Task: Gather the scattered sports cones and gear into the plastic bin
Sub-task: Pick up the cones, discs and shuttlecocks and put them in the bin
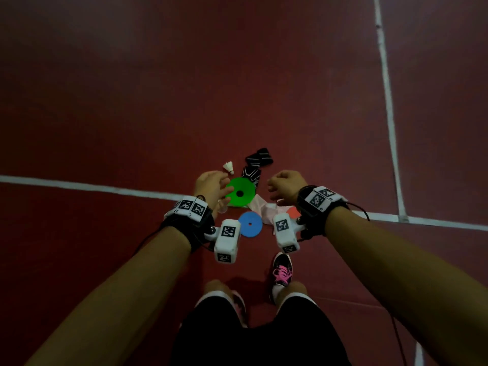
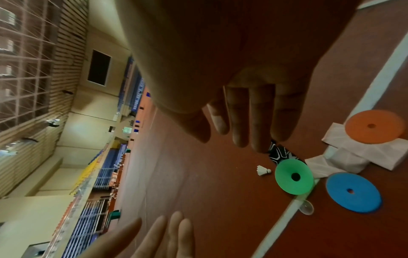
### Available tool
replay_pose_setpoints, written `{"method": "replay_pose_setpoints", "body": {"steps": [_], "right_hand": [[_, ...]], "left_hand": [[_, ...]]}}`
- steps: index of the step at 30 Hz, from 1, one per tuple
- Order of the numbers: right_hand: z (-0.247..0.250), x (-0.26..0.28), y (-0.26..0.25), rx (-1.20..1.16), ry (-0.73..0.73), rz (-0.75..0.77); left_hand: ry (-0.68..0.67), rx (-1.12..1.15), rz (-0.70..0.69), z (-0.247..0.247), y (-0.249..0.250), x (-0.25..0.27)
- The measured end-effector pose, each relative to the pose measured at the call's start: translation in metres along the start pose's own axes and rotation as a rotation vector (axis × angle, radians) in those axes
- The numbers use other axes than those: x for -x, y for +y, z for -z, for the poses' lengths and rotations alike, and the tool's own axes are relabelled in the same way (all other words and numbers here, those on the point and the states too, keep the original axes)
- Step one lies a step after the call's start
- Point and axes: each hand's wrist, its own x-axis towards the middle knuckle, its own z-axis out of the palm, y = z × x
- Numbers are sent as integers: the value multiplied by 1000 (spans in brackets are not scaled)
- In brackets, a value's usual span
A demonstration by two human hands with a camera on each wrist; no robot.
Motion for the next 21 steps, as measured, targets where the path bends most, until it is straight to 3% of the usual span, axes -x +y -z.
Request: {"method": "replay_pose_setpoints", "body": {"steps": [4, 10, 15, 21], "right_hand": [[-15, -76, 20, 36, -61, -85], [-60, -222, 101, 116, -93, -126], [-107, -352, 194, 185, -139, -186], [-162, -484, 270, 233, -160, -202]], "left_hand": [[46, 73, 70, -11, -19, -70], [81, 55, 122, -22, -101, -212], [121, 79, 98, -23, -180, -339], [113, 86, 32, -25, -247, -454]]}}
